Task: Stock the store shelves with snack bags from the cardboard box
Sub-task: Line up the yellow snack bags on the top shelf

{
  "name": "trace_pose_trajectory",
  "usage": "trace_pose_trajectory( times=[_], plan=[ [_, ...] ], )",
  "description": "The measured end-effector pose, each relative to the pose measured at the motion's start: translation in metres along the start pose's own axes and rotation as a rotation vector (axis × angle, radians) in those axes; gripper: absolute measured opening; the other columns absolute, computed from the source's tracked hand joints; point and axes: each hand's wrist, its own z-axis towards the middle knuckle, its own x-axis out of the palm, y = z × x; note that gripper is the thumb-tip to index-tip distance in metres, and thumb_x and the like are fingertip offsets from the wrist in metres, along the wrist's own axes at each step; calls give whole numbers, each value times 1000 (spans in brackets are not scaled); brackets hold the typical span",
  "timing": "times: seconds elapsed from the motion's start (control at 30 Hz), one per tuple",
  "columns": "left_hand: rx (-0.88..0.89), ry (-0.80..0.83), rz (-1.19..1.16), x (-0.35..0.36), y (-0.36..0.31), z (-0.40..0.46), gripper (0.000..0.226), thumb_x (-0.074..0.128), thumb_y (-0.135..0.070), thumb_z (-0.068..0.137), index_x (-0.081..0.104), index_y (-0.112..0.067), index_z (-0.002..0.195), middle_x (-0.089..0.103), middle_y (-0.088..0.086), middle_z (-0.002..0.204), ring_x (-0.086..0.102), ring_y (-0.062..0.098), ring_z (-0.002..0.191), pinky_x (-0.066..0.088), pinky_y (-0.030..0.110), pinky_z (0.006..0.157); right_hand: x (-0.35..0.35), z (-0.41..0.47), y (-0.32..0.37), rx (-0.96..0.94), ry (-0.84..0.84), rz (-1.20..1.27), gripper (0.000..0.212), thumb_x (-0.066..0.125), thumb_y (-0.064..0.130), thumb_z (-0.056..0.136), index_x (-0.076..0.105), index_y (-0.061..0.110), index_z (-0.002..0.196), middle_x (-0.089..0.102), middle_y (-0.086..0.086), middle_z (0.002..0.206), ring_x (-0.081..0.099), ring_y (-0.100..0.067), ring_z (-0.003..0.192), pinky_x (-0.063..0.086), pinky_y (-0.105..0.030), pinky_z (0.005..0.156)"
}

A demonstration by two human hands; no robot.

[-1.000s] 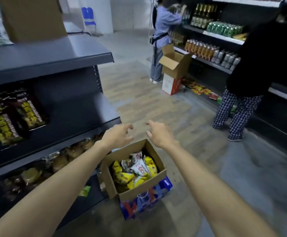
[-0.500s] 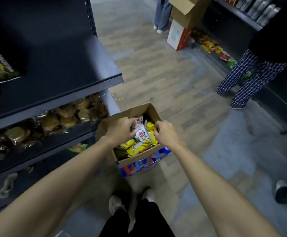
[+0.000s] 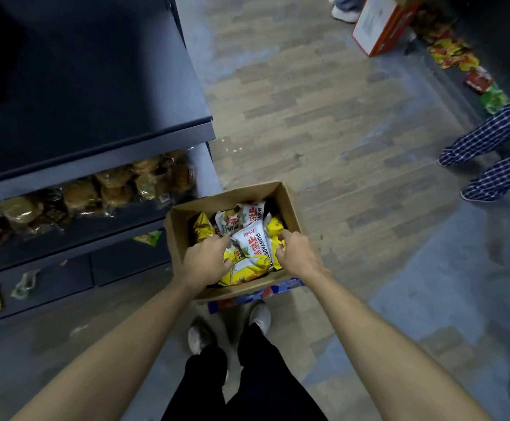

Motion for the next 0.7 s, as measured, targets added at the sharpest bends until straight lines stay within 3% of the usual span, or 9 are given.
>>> trace_pose_trajectory(
  times=[0.2,0.3,0.47,0.57,0.7],
  plan=[
    [-50,100,19,32,0,4,31,54,-35,88,52,-22,116,57,4,114,61,32,99,49,39,73,24,25,-5,-6,107,-28,35,58,22,90,56,11,123,59,-14,122,57,-34,112,47,-38,85],
    [-13,142,84,48,8,6,31,54,-30,87,51,-19,116,55,6,114,60,32,100,48,39,70,41,33,0,-4,147,-17,40,58,21,91,53,9,129,52,-16,130,54,-35,116,44,-39,92],
    [-16,93,87,75,30,27,48,52,-13,87,42,-20,133,45,11,130,52,34,111,50,43,72,71,57,9,-24,143,-14,48,56,21,93,46,14,139,54,-18,126,53,-37,118,46,-42,93],
    [-55,101,44,93,38,49,60,53,-11,91,32,-26,145,33,11,145,41,36,125,49,45,83,91,77,12,6,147,-16,51,54,26,96,42,21,145,55,-16,127,54,-37,117,49,-44,91],
    [-77,91,32,105,37,70,49,54,-8,93,43,-21,139,22,11,153,29,36,136,46,44,97,115,94,17,-6,117,-118,56,58,32,95,37,20,145,59,-16,117,59,-36,107,50,-41,81]
  ],
)
